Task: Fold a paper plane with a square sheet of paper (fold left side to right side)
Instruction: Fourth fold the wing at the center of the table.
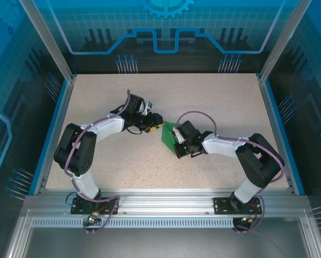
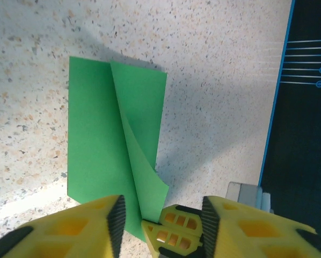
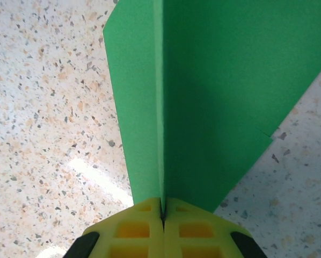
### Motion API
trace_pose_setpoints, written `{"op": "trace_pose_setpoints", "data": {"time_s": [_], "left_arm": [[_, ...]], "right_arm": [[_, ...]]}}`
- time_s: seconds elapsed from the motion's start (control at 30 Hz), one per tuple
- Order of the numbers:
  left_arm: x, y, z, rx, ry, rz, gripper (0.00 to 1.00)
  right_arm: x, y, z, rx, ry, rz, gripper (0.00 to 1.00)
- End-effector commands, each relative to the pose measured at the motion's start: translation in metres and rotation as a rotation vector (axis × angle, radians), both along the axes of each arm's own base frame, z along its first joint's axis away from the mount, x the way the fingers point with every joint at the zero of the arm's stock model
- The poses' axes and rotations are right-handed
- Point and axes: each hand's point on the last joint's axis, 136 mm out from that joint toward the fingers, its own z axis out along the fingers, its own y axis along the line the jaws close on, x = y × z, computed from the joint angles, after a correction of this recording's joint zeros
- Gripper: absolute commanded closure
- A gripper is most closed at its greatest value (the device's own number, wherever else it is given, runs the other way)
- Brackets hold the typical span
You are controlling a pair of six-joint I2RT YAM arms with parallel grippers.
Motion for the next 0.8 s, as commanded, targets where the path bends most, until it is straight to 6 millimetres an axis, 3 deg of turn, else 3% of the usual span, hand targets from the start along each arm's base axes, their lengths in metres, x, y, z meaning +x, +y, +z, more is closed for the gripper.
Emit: {"op": "trace_pose_setpoints", "data": {"time_s": [0.0, 0.4, 0.77], "left_arm": [[-0.015, -0.015, -0.021, -0.017, 0.069, -0.052, 0.60], [-0.020, -0.045, -0.045, -0.006, 0.121, -0.114, 0.61], [-0.016, -0.049, -0.061, 0.011, 0.152, -0.109, 0.58]], "right_arm": [[-0.003, 0.005, 0.004, 0.089, 0.034, 0.017, 0.96], [-0.005, -0.003, -0.005, 0.146, 0.092, -0.018, 0.96], [-0.006, -0.003, -0.009, 0.160, 0.114, -0.022, 0.96]]}}
